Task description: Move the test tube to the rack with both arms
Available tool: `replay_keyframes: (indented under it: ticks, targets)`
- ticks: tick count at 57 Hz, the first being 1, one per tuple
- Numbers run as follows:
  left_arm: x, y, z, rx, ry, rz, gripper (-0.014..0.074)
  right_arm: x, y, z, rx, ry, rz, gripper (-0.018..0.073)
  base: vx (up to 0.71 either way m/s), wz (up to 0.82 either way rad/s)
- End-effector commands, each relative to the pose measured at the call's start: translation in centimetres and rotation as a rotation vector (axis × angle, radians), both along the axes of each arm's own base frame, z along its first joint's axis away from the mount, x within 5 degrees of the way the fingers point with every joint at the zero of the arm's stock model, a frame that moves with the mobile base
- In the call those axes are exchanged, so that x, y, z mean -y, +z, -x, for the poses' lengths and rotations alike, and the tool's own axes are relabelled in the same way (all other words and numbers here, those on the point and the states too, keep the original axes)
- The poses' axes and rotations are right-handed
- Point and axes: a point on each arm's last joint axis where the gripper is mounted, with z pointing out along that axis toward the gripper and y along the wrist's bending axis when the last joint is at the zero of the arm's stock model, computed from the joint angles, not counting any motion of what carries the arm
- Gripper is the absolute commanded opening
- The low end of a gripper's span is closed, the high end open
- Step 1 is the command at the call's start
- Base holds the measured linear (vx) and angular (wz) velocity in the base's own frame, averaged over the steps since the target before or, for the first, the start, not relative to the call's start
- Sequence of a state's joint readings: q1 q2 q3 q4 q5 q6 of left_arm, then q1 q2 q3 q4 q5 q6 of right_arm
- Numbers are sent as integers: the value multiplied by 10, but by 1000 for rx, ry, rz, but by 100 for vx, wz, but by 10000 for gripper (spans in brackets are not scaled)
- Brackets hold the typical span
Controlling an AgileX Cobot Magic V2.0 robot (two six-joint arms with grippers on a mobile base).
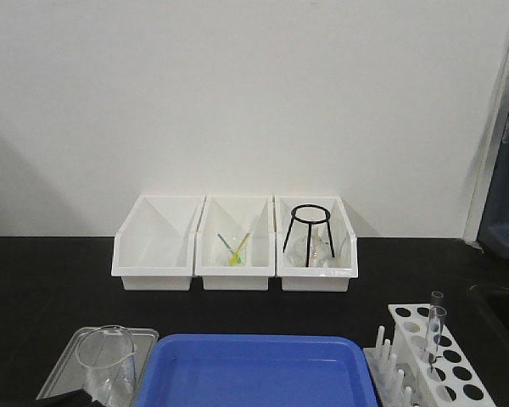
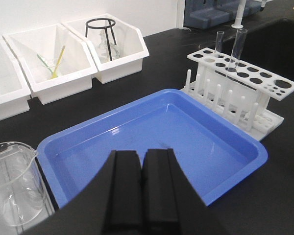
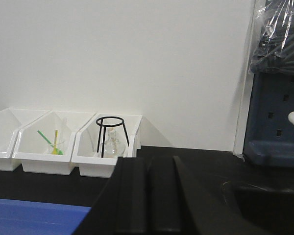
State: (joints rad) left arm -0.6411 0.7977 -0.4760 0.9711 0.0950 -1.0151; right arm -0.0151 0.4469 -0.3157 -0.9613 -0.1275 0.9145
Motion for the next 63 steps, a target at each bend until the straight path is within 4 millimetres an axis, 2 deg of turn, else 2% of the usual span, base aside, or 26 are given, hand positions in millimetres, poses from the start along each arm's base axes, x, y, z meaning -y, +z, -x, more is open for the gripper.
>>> replay_keyframes:
  ticks: [1,33,43,63]
  targets:
    - [4,13,2,44,-42,47,-7,-2,12,0,49,24,4,-8,0,0]
    - [4,13,2,42,-41,48,-7,-2,12,0,50,25,4,-8,0,0]
    - [4,12,2,-44,-12,146,-7,-2,12,0,50,25,4,-8,0,0]
    - [7,17,3,74,-79,78,-7,-2,12,0,50,25,4,-8,0,0]
